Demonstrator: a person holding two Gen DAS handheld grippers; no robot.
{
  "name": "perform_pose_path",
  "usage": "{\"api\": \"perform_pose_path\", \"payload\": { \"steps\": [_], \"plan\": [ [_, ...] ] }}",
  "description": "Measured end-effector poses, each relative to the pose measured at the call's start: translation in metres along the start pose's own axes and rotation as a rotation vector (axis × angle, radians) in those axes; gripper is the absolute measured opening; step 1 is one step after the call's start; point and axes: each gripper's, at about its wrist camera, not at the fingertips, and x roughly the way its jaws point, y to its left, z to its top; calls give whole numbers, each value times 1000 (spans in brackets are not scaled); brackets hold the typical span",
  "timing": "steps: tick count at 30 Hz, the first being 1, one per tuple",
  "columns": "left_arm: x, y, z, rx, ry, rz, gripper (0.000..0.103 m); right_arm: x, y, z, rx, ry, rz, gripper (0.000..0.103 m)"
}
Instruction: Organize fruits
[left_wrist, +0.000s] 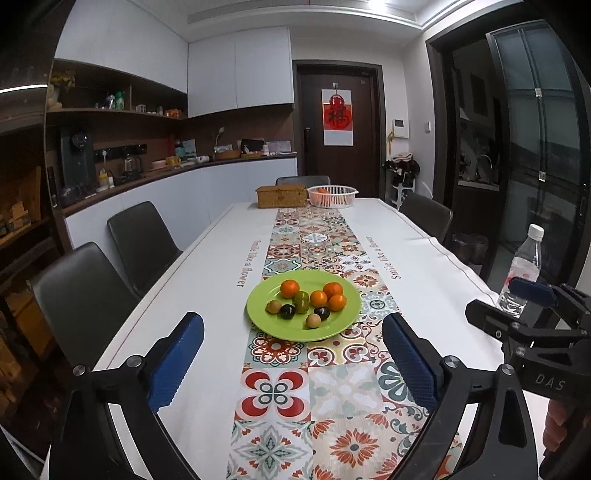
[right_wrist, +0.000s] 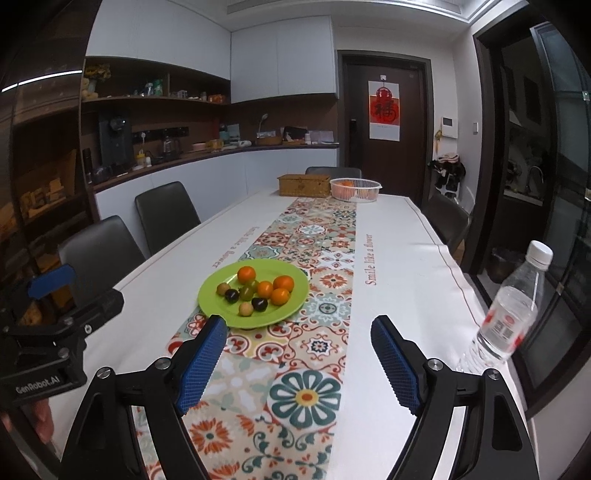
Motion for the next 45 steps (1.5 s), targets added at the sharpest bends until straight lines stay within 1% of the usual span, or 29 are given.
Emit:
{"api": "perform_pose_path", "payload": {
  "steps": [4, 10, 18, 21, 26, 31, 45],
  "plan": [
    [-10, -1, 0, -7, -1, -17, 101, -10, 0, -4, 8, -2, 1, 81],
    [-21, -6, -2, 9, -7, -19, 101, -23, -1, -9, 17, -9, 3, 81],
    [-31, -9, -4, 15, -27, -27, 102, -29, -4, -13, 24, -9, -4, 81],
    [-34, -10, -5, 20, -32, -15, 103, -31, -4, -14, 25, -12, -5, 81],
    [-36, -9, -5, 15, -30, 12, 103, -34, -4, -15, 20, -19, -14, 81],
    [-36, -10, -8, 13, -17, -5, 103, -37, -2, -16, 18, -25, -16, 81],
    [-39, -7, -12, -1, -25, -19, 103, -41, 0, -19, 15, -23, -19, 81]
  ]
}}
